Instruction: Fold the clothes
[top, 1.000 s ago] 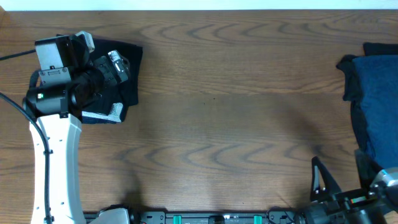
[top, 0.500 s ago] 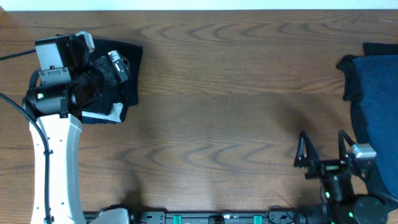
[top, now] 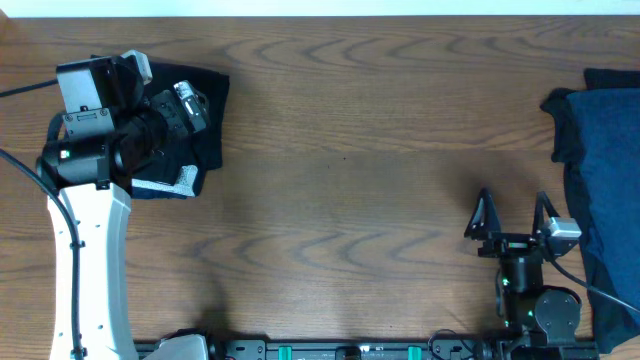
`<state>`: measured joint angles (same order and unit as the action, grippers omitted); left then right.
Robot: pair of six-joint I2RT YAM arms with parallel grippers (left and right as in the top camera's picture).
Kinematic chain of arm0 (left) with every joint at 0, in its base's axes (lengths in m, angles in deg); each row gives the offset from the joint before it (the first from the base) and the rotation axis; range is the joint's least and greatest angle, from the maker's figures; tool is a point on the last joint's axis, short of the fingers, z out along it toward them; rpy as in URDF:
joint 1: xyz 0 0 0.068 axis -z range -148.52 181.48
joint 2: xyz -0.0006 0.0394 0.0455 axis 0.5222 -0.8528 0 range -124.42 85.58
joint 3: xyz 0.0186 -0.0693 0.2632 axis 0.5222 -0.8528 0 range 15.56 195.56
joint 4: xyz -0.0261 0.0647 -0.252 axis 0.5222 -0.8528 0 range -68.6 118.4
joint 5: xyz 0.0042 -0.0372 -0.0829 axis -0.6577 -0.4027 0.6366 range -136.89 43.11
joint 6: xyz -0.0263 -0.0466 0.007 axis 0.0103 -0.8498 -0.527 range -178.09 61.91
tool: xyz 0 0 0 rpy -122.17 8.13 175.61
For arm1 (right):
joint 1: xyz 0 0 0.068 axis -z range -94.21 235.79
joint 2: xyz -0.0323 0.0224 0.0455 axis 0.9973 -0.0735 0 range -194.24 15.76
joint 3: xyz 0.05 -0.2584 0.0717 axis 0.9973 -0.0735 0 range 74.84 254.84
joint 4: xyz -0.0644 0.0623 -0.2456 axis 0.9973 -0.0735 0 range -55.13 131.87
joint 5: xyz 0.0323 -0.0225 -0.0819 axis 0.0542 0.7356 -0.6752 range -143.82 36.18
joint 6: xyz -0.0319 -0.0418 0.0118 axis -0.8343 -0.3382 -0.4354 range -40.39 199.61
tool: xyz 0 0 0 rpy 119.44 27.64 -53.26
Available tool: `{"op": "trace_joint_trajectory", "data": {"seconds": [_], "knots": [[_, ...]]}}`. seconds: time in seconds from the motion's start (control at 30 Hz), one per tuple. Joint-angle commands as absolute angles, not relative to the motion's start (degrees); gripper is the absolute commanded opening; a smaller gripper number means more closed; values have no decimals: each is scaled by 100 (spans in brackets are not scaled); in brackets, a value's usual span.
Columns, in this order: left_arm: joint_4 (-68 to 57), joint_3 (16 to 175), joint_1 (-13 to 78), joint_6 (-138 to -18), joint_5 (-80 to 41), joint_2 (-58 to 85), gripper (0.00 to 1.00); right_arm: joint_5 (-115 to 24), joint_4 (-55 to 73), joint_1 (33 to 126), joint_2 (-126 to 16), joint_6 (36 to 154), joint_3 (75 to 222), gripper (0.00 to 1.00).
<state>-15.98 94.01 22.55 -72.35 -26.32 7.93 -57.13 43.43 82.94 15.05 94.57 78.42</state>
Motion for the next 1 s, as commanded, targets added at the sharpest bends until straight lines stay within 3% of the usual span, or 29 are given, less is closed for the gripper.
{"op": "trace_joint_trajectory", "data": {"seconds": [0.0,0.6,0.97], "knots": [[-1594,9406,2257,-7141,-2684,771,98,-5831,4385,8337,1544,9151,7680,99],[-1594,9406,2257,-7141,-2684,771,98,-5786,3799,8337,1546,7796,7514,99],[-1594,9406,2257,-7141,-2684,771,98,-5766,3801,8337,1544,7696,7514,99]]}}
